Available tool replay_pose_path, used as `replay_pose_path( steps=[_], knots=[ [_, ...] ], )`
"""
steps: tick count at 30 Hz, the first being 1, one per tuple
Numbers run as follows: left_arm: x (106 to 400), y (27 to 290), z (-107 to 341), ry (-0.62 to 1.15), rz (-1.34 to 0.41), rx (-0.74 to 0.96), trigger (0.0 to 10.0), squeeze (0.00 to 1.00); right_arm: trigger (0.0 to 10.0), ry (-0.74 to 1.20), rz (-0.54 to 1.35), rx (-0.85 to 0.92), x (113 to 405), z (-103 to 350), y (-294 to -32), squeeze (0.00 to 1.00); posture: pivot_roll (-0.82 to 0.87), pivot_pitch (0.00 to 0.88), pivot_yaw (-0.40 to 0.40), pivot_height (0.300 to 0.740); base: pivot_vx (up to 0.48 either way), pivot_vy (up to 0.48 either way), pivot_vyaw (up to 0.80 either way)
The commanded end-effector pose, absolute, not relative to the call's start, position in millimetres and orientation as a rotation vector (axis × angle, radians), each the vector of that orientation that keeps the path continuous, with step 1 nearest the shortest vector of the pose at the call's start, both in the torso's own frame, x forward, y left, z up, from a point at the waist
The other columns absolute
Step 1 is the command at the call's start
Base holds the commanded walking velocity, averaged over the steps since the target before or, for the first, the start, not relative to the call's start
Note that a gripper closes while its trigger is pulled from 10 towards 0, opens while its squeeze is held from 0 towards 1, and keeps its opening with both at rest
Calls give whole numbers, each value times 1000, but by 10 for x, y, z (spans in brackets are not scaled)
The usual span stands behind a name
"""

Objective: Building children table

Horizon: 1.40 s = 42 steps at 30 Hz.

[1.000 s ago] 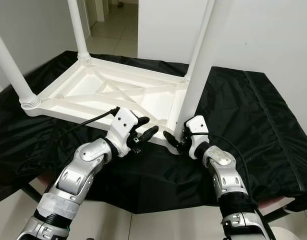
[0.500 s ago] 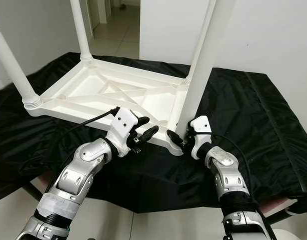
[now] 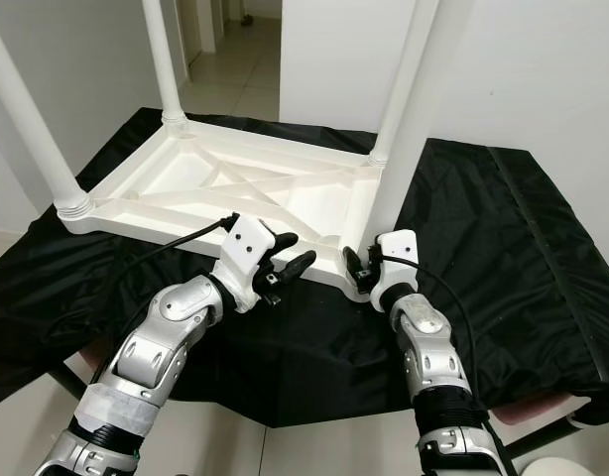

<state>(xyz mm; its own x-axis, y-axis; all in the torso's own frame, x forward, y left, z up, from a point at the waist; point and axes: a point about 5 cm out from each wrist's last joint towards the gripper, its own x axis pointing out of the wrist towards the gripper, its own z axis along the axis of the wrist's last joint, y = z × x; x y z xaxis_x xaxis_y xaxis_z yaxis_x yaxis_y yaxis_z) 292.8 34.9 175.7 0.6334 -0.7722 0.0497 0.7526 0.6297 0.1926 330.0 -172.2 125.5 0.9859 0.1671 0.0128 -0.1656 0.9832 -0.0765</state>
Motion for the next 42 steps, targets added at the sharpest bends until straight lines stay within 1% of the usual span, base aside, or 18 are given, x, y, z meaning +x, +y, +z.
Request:
replay_pose_path(
  steps=[1, 2, 4, 6, 8, 10, 11, 15, 22, 23, 33, 36, 37, 38, 39, 40, 41, 42],
  knots=[
    [2913, 333, 1739, -130, -862, 158, 10000, 0, 10000, 41, 96, -99, 3281, 1145, -1778, 0, 33, 2, -23, 740, 0, 0, 0],
    [2917, 330, 1744, -133, -858, 157, 10000, 0, 10000, 49, 10, -72, 3286, 1126, -1733, 0, 36, 0, -30, 740, 0, 0, 0],
    [2924, 332, 1749, -135, -854, 155, 10000, 0, 10000, 46, -27, -73, 3286, 1123, -1709, 0, 38, 0, -39, 740, 0, 0, 0],
    [2926, 333, 1750, -136, -850, 149, 10000, 0, 10000, 51, -132, -54, 3283, 1103, -1654, 0, 39, 0, -45, 740, 0, 0, 0],
    [2926, 333, 1750, -136, -850, 149, 10000, 0, 10000, 51, -132, -54, 3283, 1103, -1654, 0, 39, 0, -45, 740, 0, 0, 0],
    [2911, 328, 1738, -134, -853, 148, 10000, 0, 10000, 57, -191, -31, 3287, 1103, -1619, 0, 39, 0, -48, 740, 0, 0, 0],
    [2879, 308, 1711, -129, -858, 146, 10000, 0, 10000, 55, -221, 6, 3314, 1141, -1502, 0, 39, 0, -52, 740, 0, 0, 0],
    [2871, 283, 1704, -130, -856, 140, 10000, 0, 10000, 22, -162, 1, 3319, 1207, -1369, 0, 41, 0, -55, 740, 0, 0, 0],
    [2935, 299, 1724, -140, -819, 145, 10000, 0, 10000, -3, -156, 5, 3297, 1222, -1339, 0, 37, 0, -57, 740, 0, 0, 0],
    [2975, 315, 1729, -141, -787, 145, 10000, 0, 10000, -3, -149, 26, 3281, 1214, -1320, 1000, 32, 0, -58, 740, 0, 0, 0],
    [3114, 368, 1743, -109, -671, 96, 10000, 0, 10000, -49, -140, 8, 3178, 1210, -1342, 1000, 42, 0, -64, 740, 0, 0, 0],
    [3161, 408, 1750, -93, -631, 78, 10000, 0, 10000, -72, -138, 8, 3120, 1210, -1369, 1000, 60, 5, -73, 740, 0, 0, 0],
    [3193, 457, 1756, -79, -593, 61, 10000, 0, 10000, -77, -139, 8, 3098, 1205, -1388, 1000, 66, 32, -77, 740, 0, 0, 0],
    [3225, 510, 1761, -64, -552, 42, 10000, 0, 10000, -78, -141, 9, 3079, 1198, -1410, 1000, 66, 32, -77, 740, 0, 0, 0],
    [3231, 519, 1760, -62, -545, 39, 10000, 0, 10000, -78, -141, 9, 3076, 1197, -1413, 737, 66, 32, -77, 740, 0, 0, 0],
    [3231, 519, 1760, -62, -545, 39, 10000, 0, 10000, -78, -141, 9, 3076, 1197, -1413, 737, 66, 32, -77, 740, 0, 0, 0],
    [3253, 588, 1760, -54, -519, 22, 10000, 0, 10000, -81, -143, 10, 3066, 1206, -1426, 0, 69, 60, -85, 740, 0, 0, 0],
    [3263, 635, 1752, -50, -499, 17, 10000, 0, 10000, -84, -142, 11, 3060, 1209, -1431, 0, 70, 65, -89, 740, 0, 0, 0]
  ],
)
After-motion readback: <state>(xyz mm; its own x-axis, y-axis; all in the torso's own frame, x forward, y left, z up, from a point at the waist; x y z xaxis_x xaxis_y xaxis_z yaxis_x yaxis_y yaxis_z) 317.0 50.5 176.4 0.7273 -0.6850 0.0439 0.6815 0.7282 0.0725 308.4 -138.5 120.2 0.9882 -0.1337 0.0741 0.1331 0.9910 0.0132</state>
